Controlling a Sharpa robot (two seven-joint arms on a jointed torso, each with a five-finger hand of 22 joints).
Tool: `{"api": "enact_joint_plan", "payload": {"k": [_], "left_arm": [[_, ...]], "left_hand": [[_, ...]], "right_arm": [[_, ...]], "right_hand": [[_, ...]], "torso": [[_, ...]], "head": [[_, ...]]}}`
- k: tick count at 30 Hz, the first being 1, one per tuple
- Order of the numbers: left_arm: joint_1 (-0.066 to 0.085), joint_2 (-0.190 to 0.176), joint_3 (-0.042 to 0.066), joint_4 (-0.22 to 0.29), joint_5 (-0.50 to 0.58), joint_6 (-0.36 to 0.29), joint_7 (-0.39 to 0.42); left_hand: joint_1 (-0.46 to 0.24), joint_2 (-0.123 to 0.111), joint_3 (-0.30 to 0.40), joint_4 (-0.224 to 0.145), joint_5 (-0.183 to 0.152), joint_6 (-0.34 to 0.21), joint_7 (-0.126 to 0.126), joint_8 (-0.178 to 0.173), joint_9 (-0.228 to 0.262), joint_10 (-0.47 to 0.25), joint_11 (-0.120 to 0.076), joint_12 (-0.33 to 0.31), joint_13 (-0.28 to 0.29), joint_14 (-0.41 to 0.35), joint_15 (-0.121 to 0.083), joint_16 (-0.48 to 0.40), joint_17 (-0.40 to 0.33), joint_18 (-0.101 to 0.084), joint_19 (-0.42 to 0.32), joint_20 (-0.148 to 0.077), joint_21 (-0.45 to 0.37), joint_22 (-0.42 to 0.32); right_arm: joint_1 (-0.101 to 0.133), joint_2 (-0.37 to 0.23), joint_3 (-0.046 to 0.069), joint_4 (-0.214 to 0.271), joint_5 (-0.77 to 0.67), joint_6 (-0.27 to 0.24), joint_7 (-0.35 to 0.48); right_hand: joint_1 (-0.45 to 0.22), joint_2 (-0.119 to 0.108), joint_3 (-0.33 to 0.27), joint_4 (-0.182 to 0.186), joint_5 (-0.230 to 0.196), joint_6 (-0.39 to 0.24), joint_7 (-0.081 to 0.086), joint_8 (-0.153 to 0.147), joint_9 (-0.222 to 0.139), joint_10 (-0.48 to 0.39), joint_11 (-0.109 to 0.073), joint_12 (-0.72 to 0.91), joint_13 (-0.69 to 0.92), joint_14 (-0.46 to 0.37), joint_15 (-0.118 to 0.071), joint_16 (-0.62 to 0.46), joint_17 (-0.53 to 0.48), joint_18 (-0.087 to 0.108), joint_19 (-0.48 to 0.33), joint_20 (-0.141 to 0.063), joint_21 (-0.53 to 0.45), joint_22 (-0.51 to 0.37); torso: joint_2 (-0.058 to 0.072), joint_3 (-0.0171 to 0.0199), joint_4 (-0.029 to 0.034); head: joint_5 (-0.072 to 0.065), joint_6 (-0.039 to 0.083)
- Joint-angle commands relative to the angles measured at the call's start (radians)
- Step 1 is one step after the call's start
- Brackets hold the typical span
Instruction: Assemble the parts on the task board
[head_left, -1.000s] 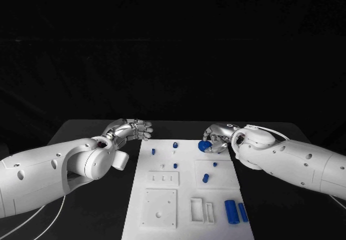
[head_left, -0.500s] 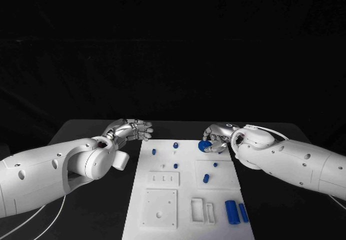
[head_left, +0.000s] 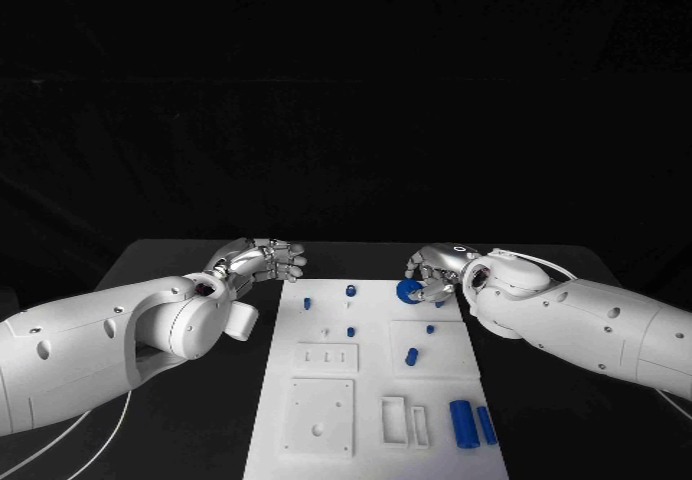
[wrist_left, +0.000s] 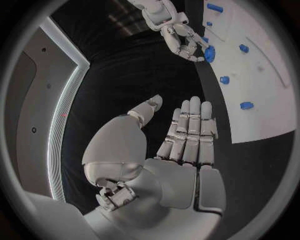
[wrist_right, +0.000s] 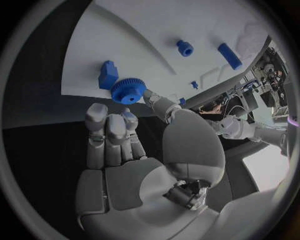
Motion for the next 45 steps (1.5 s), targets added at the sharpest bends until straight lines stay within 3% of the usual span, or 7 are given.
{"api": "enact_joint_plan", "payload": {"k": [1,8,16,24,28,39,45], "left_arm": [[0.001,0.001,0.001,0.001,-0.006,0.017,0.007],[0.001,-0.001,0.001,0.004,-0.006,0.018,0.007],[0.001,0.002,0.001,0.002,-0.006,0.018,0.008],[0.001,-0.003,0.001,0.006,-0.006,0.017,0.007],[0.001,-0.006,0.001,0.007,-0.006,0.016,0.007],[0.001,-0.006,0.001,0.011,-0.008,0.019,0.001],[0.001,-0.007,0.001,0.01,-0.008,0.018,0.001]], "left_hand": [[-0.007,-0.001,0.002,-0.001,0.003,0.0,0.014,-0.004,0.001,-0.007,0.003,-0.002,-0.001,0.005,-0.002,-0.007,0.001,0.019,-0.006,0.0,0.003,0.018],[-0.006,-0.001,0.003,-0.002,0.003,0.0,0.014,-0.004,0.001,-0.006,0.003,-0.002,-0.001,0.004,-0.002,-0.007,0.001,0.019,-0.006,0.0,0.003,0.017],[-0.006,-0.001,0.003,-0.002,0.003,0.001,0.014,-0.004,0.002,-0.006,0.002,-0.001,-0.001,0.004,-0.002,-0.007,0.001,0.019,-0.006,0.0,0.003,0.018],[-0.006,-0.001,0.004,-0.002,0.003,0.001,0.014,-0.004,0.002,-0.006,0.002,-0.001,-0.001,0.004,-0.002,-0.007,0.001,0.019,-0.007,0.0,0.003,0.018],[-0.006,-0.001,0.004,-0.003,0.003,0.001,0.014,-0.004,0.002,-0.006,0.002,-0.001,-0.001,0.004,-0.002,-0.007,0.001,0.019,-0.007,0.0,0.004,0.018],[-0.005,-0.001,0.004,-0.003,0.003,0.001,0.014,-0.005,0.003,-0.006,0.002,-0.001,-0.001,0.004,-0.002,-0.007,0.001,0.019,-0.007,0.0,0.004,0.018],[-0.005,-0.002,0.004,-0.004,0.003,0.001,0.014,-0.005,0.003,-0.006,0.002,-0.001,-0.001,0.004,-0.002,-0.007,0.001,0.019,-0.007,0.0,0.004,0.018]], "right_arm": [[0.0,-0.003,0.0,0.009,0.011,-0.032,0.013],[0.0,-0.004,0.0,0.008,0.012,-0.032,0.01],[-0.004,0.007,0.0,-0.016,0.004,-0.001,0.001],[-0.017,0.015,0.0,-0.043,-0.003,0.002,0.001],[-0.019,0.015,0.0,-0.047,-0.002,0.018,0.011],[-0.024,0.018,0.0,-0.043,0.004,0.06,0.025],[-0.025,0.021,0.0,-0.043,0.004,0.093,0.03]], "right_hand": [[0.012,-0.002,0.006,-0.001,0.005,0.009,0.003,-0.004,0.0,0.003,0.002,0.004,-0.001,0.011,0.0,-0.004,0.002,0.085,0.008,-0.01,0.004,0.018],[0.011,-0.006,0.006,-0.002,0.005,0.009,0.003,-0.004,0.0,0.003,0.002,0.005,-0.002,0.011,0.0,-0.005,0.003,0.085,0.009,-0.011,0.005,0.018],[0.01,-0.008,0.006,-0.002,0.005,0.007,0.004,-0.006,-0.001,0.002,0.002,0.004,-0.002,0.008,0.001,-0.009,-0.001,0.085,0.008,-0.011,0.006,0.018],[0.012,-0.008,0.008,-0.003,0.01,0.005,0.004,-0.007,-0.002,0.0,0.003,0.004,-0.003,0.007,0.001,-0.011,-0.001,0.085,0.007,-0.011,0.006,0.018],[0.012,-0.007,0.009,-0.003,0.011,0.005,0.004,-0.007,-0.002,0.0,0.003,0.004,-0.003,0.007,0.001,-0.012,-0.001,0.085,0.007,-0.011,0.006,0.018],[0.022,0.018,0.028,-0.007,0.017,0.042,-0.005,0.011,0.005,0.003,-0.005,0.005,-0.006,0.01,-0.006,-0.02,0.005,0.085,0.002,-0.007,0.009,0.018],[0.018,0.038,0.058,-0.016,0.109,0.072,-0.016,0.023,0.007,0.006,-0.016,0.006,-0.009,0.014,-0.016,-0.027,0.014,0.085,-0.002,-0.002,0.015,0.019]], "torso": [[0.0,0.0004,0.001],[0.0,0.0005,-0.0016],[0.0,-0.0007,0.0002],[0.001,0.0007,0.0033],[0.001,0.0003,0.0002],[0.0,-0.0001,-0.0002],[-0.001,0.0004,-0.0011]], "head": [[0.001,-0.001],[0.003,-0.004],[-0.001,-0.004],[0.003,-0.008],[0.007,-0.011],[0.009,-0.019],[0.011,-0.022]]}}
